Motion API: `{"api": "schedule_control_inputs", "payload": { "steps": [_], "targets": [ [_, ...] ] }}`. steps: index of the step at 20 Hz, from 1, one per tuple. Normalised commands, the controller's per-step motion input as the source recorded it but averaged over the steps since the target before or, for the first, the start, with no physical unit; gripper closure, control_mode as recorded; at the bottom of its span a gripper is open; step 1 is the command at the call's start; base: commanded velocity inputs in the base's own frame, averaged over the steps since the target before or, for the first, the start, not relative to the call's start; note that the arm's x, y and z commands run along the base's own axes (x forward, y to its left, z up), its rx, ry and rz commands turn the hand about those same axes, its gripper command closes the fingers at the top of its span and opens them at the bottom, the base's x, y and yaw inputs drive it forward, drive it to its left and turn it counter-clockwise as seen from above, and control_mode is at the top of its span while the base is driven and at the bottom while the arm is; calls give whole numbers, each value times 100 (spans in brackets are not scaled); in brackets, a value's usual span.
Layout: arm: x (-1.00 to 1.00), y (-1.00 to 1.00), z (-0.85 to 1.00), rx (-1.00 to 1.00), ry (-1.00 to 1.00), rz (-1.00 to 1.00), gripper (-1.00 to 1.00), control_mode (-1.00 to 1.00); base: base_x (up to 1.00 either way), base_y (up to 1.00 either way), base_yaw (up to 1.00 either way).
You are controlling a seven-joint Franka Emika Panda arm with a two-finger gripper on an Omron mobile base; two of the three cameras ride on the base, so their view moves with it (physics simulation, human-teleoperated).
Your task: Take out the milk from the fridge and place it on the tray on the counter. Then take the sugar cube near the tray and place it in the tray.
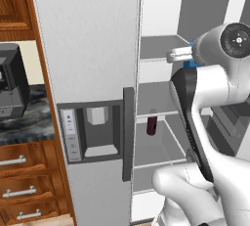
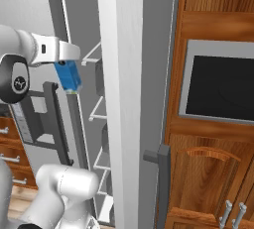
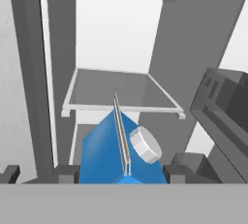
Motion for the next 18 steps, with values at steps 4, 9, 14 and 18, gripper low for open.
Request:
{"api": "schedule_control_inputs", "payload": {
  "steps": [4, 9, 14, 18],
  "targets": [
    [-28, 1, -26, 0, 2, 0, 100, -100, 0, 0, 0],
    [-35, 0, -23, 0, 3, 0, 100, -100, 0, 0, 0],
    [-41, 3, -32, 3, 10, 0, 100, -100, 0, 0, 0],
    [-8, 2, -8, 3, 4, 0, 100, 100, -29, 5, 0]
  ]
}}
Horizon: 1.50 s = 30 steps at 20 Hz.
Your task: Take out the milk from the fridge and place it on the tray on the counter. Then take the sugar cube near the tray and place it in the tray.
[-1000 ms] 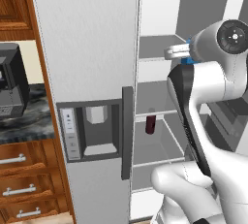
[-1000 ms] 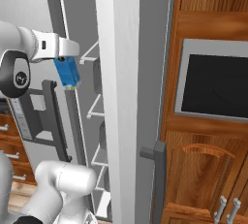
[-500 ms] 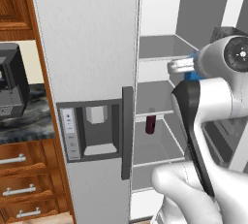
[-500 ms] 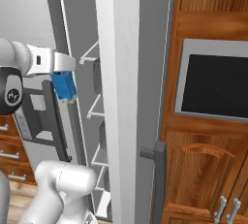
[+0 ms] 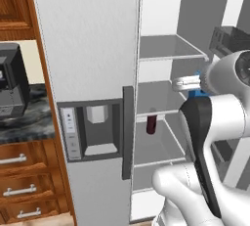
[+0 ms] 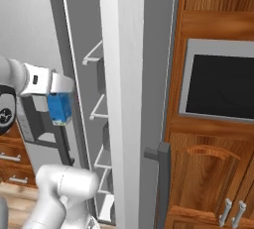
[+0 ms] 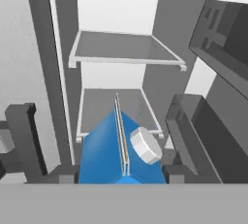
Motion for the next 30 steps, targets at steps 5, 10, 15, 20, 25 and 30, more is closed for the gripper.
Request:
{"api": "schedule_control_inputs", "payload": {
  "steps": [5, 10, 15, 20, 25, 30],
  "targets": [
    [0, 0, 0, 0, 0, 0, 100, 100, -84, 25, 0],
    [0, 0, 0, 0, 0, 0, 100, 100, -100, 62, 0],
    [0, 0, 0, 0, 0, 0, 100, 100, -100, 99, 0],
    [0, 0, 0, 0, 0, 0, 100, 100, -90, 100, 13],
    [0, 0, 0, 0, 0, 0, 100, 100, -32, 55, 86],
    [0, 0, 0, 0, 0, 0, 100, 100, 21, 71, 64]
  ]
}}
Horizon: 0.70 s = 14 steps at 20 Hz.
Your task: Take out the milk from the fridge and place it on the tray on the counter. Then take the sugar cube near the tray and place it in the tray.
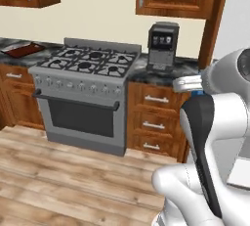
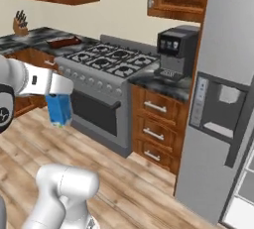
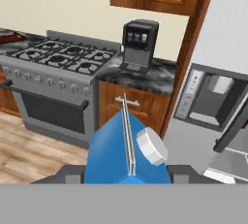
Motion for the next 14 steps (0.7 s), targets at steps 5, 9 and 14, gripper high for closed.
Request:
{"api": "schedule_control_inputs", "payload": {
  "steps": [5, 9, 14],
  "targets": [
    [0, 0, 0, 0, 0, 0, 100, 100, 75, 100, 12],
    [0, 0, 0, 0, 0, 0, 100, 100, 93, 100, 0],
    [0, 0, 0, 0, 0, 0, 100, 100, 100, 100, -7]
  ]
}}
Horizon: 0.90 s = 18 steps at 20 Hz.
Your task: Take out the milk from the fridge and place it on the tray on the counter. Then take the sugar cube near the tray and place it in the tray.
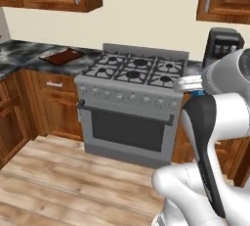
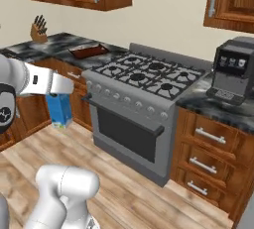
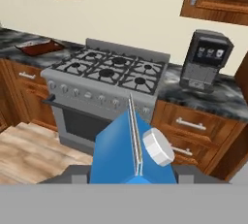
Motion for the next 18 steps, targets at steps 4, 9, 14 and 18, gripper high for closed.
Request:
{"api": "schedule_control_inputs", "payload": {
  "steps": [4, 9, 14, 18],
  "targets": [
    [0, 0, 0, 0, 0, 0, 100, 100, 100, 100, -29],
    [0, 0, 0, 0, 0, 0, 100, 100, 100, 100, -32],
    [0, 0, 0, 0, 0, 0, 100, 100, 100, 100, -21],
    [0, 0, 0, 0, 0, 0, 100, 100, 100, 100, -24]
  ]
}}
